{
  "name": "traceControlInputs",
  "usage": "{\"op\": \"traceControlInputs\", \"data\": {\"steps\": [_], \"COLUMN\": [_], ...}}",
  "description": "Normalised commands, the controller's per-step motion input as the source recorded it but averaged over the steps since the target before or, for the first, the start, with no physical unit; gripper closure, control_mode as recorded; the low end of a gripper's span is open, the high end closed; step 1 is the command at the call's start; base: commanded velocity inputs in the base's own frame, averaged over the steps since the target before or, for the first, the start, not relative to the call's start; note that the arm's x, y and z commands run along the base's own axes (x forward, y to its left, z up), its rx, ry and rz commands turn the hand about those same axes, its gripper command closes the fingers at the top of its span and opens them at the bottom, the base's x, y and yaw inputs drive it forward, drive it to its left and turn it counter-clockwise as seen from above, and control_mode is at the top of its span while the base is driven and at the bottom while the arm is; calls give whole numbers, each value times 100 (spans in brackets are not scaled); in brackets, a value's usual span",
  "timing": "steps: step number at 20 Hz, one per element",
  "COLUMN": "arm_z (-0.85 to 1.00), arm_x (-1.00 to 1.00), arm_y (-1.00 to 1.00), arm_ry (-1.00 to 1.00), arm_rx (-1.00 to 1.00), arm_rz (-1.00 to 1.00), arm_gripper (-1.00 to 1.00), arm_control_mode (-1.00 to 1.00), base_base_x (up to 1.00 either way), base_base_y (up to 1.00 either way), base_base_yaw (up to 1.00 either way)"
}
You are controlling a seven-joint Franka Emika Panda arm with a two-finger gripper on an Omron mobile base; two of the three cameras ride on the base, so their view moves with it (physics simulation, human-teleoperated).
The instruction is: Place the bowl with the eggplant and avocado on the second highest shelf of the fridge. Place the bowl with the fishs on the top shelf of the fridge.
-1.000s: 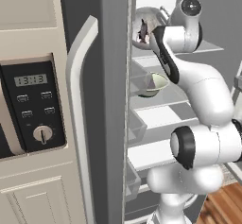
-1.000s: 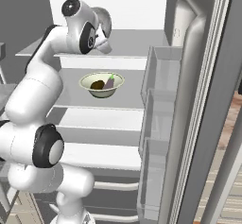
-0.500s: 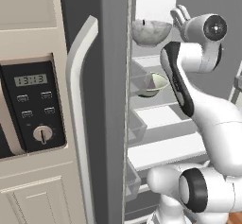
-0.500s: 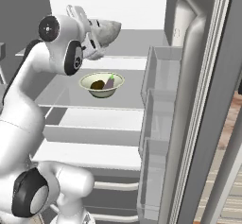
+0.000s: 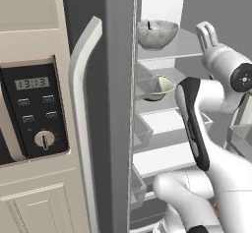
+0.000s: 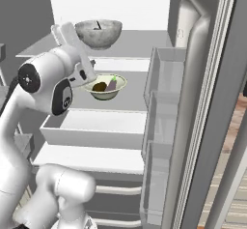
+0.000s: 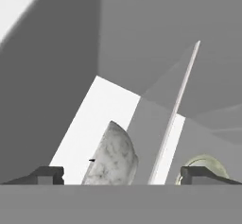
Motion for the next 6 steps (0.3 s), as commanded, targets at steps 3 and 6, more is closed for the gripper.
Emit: {"op": "traceControlInputs", "data": {"steps": [3, 6], "arm_z": [43, 72], "arm_x": [-100, -100], "arm_y": [2, 4], "arm_ry": [0, 0], "arm_rx": [6, 1], "arm_rz": [-3, 0], "arm_gripper": [-100, -100], "arm_control_mode": [-100, -100], "base_base_x": [0, 0], "base_base_y": [0, 0], "base_base_yaw": [0, 0]}}
